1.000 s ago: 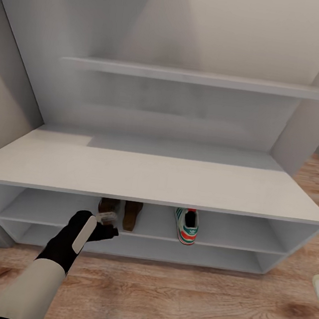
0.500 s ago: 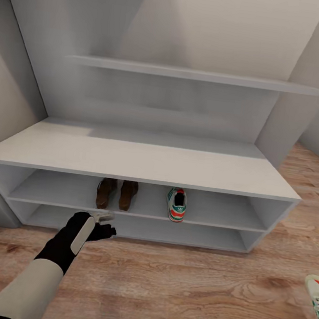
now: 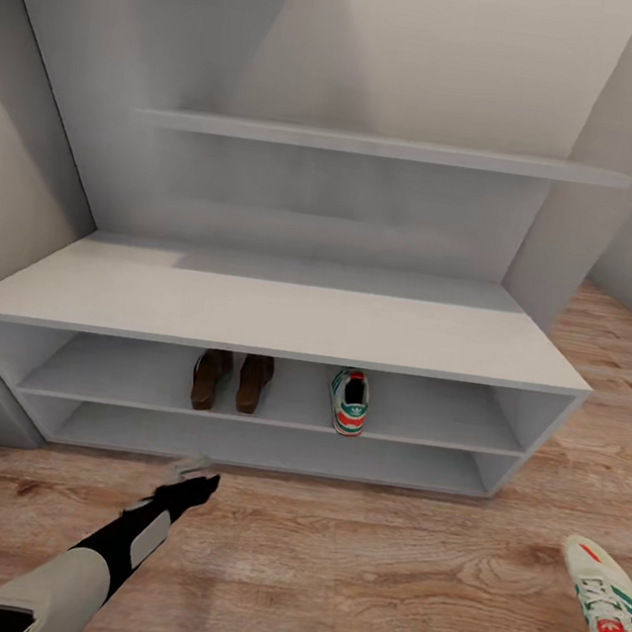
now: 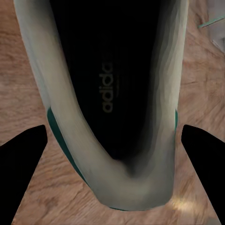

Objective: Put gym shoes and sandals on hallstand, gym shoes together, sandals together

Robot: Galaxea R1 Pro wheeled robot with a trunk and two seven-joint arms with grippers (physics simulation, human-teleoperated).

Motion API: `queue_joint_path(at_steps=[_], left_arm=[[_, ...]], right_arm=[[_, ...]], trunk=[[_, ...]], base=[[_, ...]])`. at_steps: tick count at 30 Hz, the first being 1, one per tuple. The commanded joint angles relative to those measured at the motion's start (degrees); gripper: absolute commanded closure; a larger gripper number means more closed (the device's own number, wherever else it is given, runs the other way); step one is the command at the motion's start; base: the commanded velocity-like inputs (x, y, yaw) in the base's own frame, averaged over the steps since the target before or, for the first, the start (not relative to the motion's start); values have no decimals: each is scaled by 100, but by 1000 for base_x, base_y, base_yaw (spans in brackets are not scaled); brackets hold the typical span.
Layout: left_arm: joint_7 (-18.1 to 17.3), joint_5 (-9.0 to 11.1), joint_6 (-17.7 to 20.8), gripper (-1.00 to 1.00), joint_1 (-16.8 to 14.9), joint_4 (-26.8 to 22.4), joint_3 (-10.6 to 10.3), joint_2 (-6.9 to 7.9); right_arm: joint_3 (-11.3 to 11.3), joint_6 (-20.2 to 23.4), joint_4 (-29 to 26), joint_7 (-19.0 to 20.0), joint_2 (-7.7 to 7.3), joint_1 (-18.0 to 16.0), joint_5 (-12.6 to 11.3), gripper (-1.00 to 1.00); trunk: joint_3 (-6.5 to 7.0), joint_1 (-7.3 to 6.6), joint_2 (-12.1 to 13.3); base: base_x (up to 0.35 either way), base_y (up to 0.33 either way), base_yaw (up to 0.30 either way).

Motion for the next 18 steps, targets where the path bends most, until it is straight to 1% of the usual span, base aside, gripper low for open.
queue_joint_path(at_steps=[1, 2, 3, 4, 6, 7, 8, 9, 10, 11, 12, 14, 15, 18], left_arm=[[-150, -4, -82, -100, -4, 52, 0, 2], [-340, -92, -174, -100, -4, 122, -5, 4], [-409, -129, -207, -100, -4, 149, -6, 5], [-508, -183, -256, -100, -4, 187, -18, 1], [-574, -222, -288, -100, -4, 212, -52, -2], [-625, -267, -310, -100, -4, 228, -121, -5], [-665, -291, -318, -100, -4, 233, -164, -6], [-802, -331, -330, -100, -4, 243, -259, -7], [-1366, -397, -342, -100, -4, 262, -437, -6], [-1507, -409, -343, -100, -4, 271, -465, -5], [-1714, -427, -349, -100, -4, 316, -504, -3], [-1894, -442, -354, -100, -4, 379, -542, 11], [-1962, -448, -356, -100, -4, 404, -556, 47], [-2033, -454, -390, -100, -4, 433, -572, 111]], right_arm=[[9, -61, 4, -17, 12, -8, 5, 100], [11, -139, -58, -15, 82, -8, 5, 100], [11, -170, -102, -15, 129, -8, 5, 100], [12, -214, -252, -14, 250, -8, 5, 100], [11, -243, -434, -14, 370, -8, 3, 100], [11, -262, -610, -12, 485, -8, 1, 100], [11, -270, -689, -10, 541, -8, 1, 100], [11, -285, -824, -3, 642, -8, -4, 100], [9, -381, -1051, 168, 855, -8, -22, 100], [7, -409, -1093, 250, 910, -8, -25, 100], [5, -450, -1157, 421, 1017, -8, -29, 100], [3, -485, -1211, 574, 1117, -8, -32, 100], [3, -501, -1232, 634, 1153, -8, -30, 100], [2, -522, -1254, 698, 1190, -8, -28, 100]], trunk=[[-4, -1, -2], [-4, -1, -2], [-4, -1, -2], [-4, -1, -2], [-4, -1, -2], [-4, -1, -2], [-4, -1, -2], [-4, -1, -2], [-4, -1, -2], [-4, -1, -2], [-4, -1, -2], [-4, -1, -2], [-4, -1, -2], [-4, -1, -2]], base=[[-2, 0, 0], [-1, 0, 0], [0, 0, 0], [0, 0, 0], [0, 0, 0], [0, 0, 0], [0, 0, 0], [0, 0, 0], [-5, 0, 0], [-18, 0, 0], [-83, 0, 0], [-169, 0, 0], [-260, 0, 0], [-294, 0, 0]])
